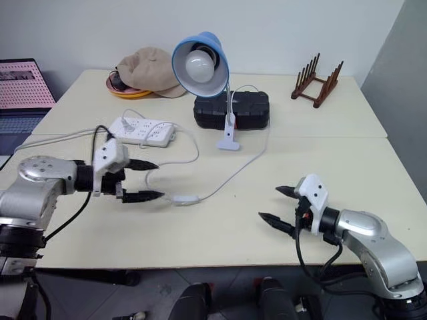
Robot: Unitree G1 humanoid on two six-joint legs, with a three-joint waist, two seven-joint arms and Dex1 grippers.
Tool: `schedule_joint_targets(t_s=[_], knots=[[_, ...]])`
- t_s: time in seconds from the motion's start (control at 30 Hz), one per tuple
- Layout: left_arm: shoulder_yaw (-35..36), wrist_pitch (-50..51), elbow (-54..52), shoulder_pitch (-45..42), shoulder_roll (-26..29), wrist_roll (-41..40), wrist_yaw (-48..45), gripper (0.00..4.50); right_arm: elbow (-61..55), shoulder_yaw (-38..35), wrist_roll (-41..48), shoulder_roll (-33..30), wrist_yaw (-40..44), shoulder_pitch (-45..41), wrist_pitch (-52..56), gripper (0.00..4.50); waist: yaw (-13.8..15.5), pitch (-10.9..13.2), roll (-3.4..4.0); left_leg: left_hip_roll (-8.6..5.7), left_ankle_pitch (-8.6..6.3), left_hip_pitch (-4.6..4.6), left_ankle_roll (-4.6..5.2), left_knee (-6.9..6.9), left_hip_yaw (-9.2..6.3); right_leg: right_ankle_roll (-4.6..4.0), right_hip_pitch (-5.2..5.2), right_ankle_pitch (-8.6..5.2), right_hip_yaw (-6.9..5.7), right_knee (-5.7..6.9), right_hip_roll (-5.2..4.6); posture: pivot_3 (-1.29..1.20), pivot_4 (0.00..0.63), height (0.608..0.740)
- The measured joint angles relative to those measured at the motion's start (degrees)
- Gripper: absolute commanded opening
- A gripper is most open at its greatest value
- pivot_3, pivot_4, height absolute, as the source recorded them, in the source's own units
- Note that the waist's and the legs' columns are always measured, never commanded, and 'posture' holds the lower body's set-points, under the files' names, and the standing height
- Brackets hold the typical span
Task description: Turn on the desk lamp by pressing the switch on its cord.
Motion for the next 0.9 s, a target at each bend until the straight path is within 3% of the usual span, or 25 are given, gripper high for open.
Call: schedule_joint_targets(t_s=[0.3,0.5,0.7,0.9], knots=[[-7.9,-18.9,16.1,-7.8,-6.8,8.4,-7.4,4.5,-3.0,1.5,-0.9,3.3,-5.4,5.2,0.2,4.47,0.1,0.0,0.0,0.0,0.0,-0.14,0.0,0.02,0.0,0.04,-0.07,-0.02,-0.02,0.0,0.02,0.0,0.15,0.74],[-8.3,-25.2,22.1,-10.2,-9.0,10.0,-10.3,3.66,-5.7,2.4,-1.0,3.6,-6.3,8.6,-0.3,4.5,0.0,0.0,-0.01,0.0,0.0,-0.09,0.01,0.04,-0.02,0.04,-0.06,-0.02,-0.01,0.09,0.04,0.0,0.15,0.74],[-9.0,-28.3,26.8,-11.9,-9.3,11.1,-12.3,2.34,-9.4,2.8,3.6,3.8,-4.3,11.6,-0.8,4.5,0.0,0.0,-0.01,0.0,0.0,-0.08,0.01,0.06,-0.02,0.04,-0.05,-0.02,-0.02,0.13,0.04,0.0,0.15,0.74],[-9.0,-30.2,30.0,-13.7,-10.2,12.0,-12.3,1.01,-10.5,3.1,6.4,3.5,-3.2,8.5,-0.7,4.5,0.0,0.0,-0.03,0.0,0.0,-0.08,0.01,0.13,-0.02,0.05,-0.03,-0.01,-0.02,0.14,0.03,0.0,0.15,0.74]])
